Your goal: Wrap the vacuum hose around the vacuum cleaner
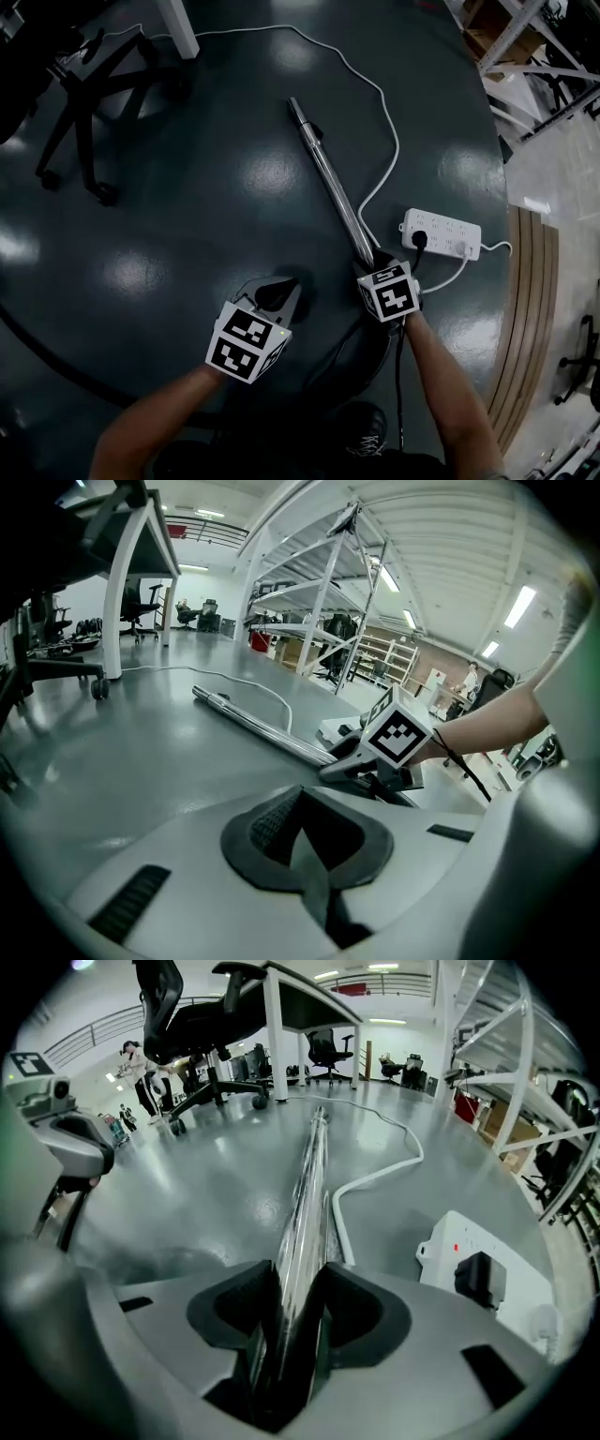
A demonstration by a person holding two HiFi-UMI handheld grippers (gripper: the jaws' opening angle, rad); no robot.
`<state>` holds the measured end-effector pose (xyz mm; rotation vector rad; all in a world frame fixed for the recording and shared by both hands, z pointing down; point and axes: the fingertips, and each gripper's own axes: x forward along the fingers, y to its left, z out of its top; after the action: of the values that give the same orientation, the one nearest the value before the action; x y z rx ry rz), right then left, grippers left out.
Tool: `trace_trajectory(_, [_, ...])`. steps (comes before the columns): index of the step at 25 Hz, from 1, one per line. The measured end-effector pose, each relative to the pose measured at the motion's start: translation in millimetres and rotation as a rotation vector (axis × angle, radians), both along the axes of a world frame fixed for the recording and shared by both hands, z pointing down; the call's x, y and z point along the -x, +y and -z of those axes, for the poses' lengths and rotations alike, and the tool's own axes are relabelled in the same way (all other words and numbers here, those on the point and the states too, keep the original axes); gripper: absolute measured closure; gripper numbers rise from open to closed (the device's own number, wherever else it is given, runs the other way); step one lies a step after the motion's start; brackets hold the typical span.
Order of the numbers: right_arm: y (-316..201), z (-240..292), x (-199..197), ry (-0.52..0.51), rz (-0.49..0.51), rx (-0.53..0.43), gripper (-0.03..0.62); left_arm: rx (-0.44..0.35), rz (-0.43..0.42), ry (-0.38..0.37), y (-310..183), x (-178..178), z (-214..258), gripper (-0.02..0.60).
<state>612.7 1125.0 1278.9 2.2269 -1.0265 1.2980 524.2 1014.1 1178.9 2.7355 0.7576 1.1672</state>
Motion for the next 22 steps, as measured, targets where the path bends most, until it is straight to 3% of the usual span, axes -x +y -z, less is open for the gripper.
trace_trajectory(7, [1.7, 2.9, -0.7, -0.005, -0.043, -0.004, 0.427, -0.034, 0.009, 0.013, -15.9, 4.9, 6.0, 0.574])
trace_trajectory(14, [-6.6, 29.7, 12.6, -0.005, 0.001, -0.033, 0.427, -0.054, 0.020, 0.055, -22.0, -0.9, 23.8, 0.574])
trace_trajectory(22, [-14.0, 102.0, 52.6, 0.005, 0.056, -0.058, 0.427, -0.055, 0.027, 0.057, -25.1, 11.0, 90.8, 0.574])
